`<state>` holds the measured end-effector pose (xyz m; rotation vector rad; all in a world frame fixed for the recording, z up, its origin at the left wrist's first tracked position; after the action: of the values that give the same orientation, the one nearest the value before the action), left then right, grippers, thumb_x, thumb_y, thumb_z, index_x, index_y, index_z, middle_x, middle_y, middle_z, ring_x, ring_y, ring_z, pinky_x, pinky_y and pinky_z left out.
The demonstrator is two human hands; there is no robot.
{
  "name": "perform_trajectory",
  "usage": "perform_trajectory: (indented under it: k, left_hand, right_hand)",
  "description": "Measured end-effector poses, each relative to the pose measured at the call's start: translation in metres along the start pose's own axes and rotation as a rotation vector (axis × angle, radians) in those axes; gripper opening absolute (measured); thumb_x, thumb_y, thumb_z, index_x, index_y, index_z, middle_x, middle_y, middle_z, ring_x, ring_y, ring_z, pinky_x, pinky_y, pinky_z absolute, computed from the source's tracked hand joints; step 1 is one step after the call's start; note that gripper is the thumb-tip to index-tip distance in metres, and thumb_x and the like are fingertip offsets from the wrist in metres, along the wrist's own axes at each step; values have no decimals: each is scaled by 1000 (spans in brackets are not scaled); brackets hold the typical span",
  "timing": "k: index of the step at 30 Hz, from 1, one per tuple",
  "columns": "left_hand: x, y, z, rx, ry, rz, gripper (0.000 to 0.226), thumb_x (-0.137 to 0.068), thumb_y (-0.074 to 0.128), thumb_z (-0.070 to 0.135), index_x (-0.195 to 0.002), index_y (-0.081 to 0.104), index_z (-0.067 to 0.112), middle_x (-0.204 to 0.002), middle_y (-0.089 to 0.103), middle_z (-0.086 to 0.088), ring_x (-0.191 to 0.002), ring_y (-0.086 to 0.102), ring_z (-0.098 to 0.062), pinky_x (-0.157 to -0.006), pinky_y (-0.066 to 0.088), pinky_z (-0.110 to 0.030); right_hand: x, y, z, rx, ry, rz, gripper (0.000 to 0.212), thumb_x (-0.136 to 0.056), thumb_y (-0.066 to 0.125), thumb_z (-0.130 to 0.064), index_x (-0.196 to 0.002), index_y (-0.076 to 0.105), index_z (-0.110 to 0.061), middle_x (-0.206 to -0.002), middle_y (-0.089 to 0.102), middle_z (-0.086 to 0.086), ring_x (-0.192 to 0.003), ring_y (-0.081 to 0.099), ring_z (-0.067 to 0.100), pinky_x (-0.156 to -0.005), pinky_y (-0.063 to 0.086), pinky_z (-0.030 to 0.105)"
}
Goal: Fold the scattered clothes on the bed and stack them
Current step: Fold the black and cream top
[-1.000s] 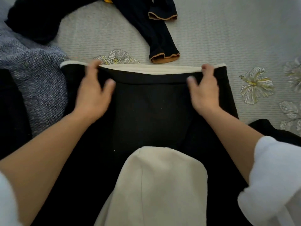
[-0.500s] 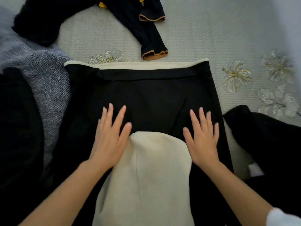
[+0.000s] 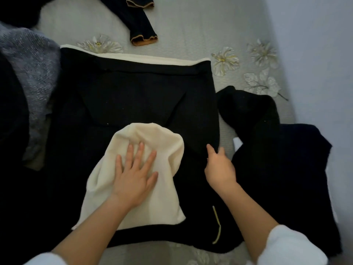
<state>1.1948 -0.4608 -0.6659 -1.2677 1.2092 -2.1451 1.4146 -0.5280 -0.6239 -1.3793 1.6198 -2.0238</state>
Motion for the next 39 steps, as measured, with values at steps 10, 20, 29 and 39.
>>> perform_trajectory:
  k: [10, 20, 29, 39]
  left_hand:
    - [40, 36, 82, 144, -73, -124, 71, -82, -4, 68, -136, -36, 35, -152, -36, -4, -139, -31, -33, -114, -2, -57]
    - [29, 23, 87, 42, -97, -226, 71, -96, 26, 57, -148, -17, 36, -155, -28, -6, -143, -22, -35, -115, 10, -57]
    - [71, 31, 154, 254, 154, 106, 63, -95, 24, 43, -152, 14, 19, -160, 1, -2, -146, -4, -20, -117, 17, -44]
    - [72, 31, 188, 507, 198, -112, 71, -98, 38, 39, -148, -14, 35, -158, -16, 7, -145, -18, -18, -120, 5, -43]
  right_hand:
    - [9, -112, 101, -588, 179, 742, 38, -93, 50, -17, -130, 48, -12, -132, 46, 6, -122, 39, 23, -98, 31, 42]
    - [-21, -88, 136, -1064, 506, 157, 58, -82, 61, -44, -125, 53, -6, -113, 60, 6, -100, 58, 23, -86, 50, 37]
    - [12, -93, 94, -1387, 270, -299, 21, -90, 57, -24, -70, 56, -15, -57, 53, -2, -51, 48, 10, -54, 39, 23]
    - [88, -147, 98, -2200, 197, 385, 13, -89, 55, -23, -78, 60, -18, -78, 61, 0, -75, 61, 13, -74, 53, 24]
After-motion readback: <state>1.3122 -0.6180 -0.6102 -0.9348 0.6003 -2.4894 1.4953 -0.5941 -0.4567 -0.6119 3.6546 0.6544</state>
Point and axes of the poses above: each hand's wrist, its own x-axis away from the middle knuckle, its own y-axis out of the palm, z = x × y, the point moved 3 cm from there along -x, towards the middle knuckle
